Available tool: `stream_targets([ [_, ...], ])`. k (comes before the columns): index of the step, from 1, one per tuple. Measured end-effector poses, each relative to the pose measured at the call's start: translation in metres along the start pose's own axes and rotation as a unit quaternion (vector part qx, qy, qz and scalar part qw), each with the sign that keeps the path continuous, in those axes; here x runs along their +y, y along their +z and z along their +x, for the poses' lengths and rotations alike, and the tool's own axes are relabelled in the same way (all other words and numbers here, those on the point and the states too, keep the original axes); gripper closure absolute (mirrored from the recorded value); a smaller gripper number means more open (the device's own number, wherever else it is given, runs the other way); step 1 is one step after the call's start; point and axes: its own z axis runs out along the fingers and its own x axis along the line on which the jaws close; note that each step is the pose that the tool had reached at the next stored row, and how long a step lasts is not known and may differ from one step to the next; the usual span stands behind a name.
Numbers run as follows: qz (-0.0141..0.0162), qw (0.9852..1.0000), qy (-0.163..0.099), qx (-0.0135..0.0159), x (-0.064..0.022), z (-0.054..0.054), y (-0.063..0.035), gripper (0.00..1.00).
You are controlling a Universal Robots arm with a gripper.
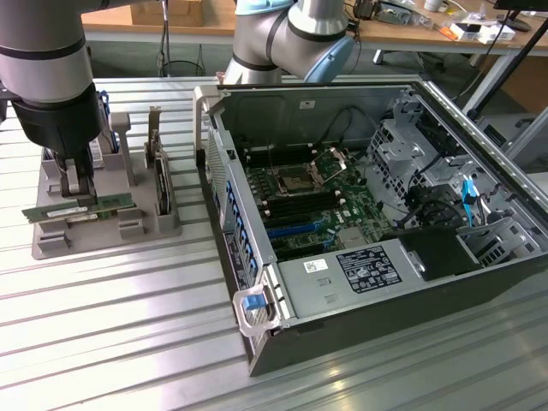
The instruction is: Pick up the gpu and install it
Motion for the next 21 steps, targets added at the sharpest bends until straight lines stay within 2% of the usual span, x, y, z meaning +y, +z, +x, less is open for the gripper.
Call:
stream_targets([
  [21,0.0000,1.0000,0.000,0.0000,0.0009,0.000,-0.0215,0.87],
])
